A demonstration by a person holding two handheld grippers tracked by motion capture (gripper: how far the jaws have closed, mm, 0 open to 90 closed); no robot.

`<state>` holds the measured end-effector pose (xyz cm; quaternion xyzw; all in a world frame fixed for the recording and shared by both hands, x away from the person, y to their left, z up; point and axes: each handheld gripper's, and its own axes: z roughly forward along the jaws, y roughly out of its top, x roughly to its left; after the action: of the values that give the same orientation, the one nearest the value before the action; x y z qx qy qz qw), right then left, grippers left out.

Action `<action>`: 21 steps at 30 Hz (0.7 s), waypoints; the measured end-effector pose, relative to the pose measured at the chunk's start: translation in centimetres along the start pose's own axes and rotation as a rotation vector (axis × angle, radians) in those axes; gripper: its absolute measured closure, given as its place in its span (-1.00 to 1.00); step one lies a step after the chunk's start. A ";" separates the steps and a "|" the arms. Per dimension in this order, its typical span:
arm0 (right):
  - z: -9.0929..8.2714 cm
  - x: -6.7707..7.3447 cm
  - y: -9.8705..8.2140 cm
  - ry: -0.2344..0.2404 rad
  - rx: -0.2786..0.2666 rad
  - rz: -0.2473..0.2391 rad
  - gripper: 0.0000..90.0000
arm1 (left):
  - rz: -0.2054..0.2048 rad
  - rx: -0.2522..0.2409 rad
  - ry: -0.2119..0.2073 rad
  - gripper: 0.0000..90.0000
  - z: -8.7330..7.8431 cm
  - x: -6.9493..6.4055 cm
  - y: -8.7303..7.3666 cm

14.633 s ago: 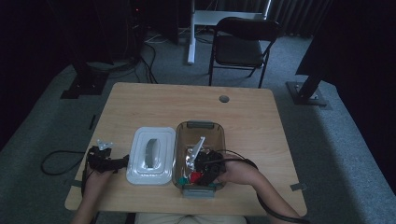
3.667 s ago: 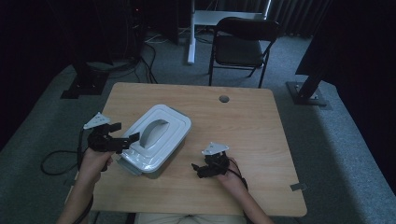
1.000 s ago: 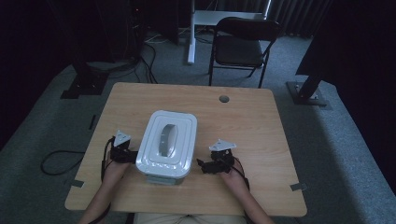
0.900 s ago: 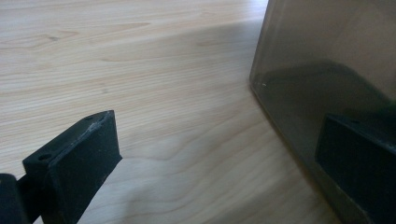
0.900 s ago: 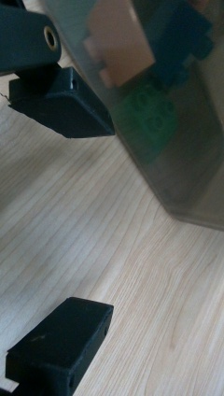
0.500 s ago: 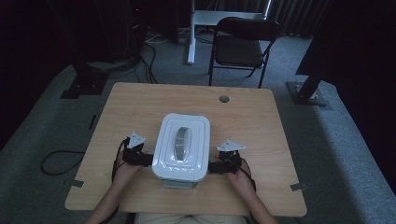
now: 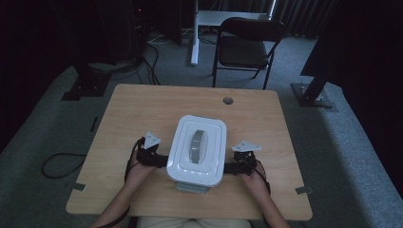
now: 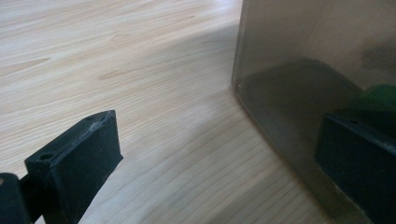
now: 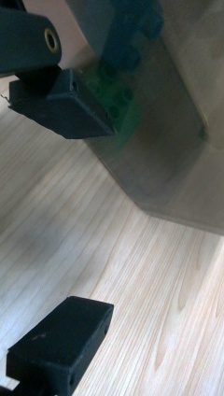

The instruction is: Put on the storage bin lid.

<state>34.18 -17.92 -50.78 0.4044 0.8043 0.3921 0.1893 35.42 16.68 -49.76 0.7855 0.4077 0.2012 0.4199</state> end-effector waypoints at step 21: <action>1.1 -3.1 1.0 -0.063 -0.005 0.031 -0.67 | -0.002 0.007 -0.034 -0.98 1.2 -1.0 0.4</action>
<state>37.24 -19.44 -50.69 0.4283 0.7907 0.3840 0.2095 35.74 15.14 -50.08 0.7898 0.4020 0.1863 0.4242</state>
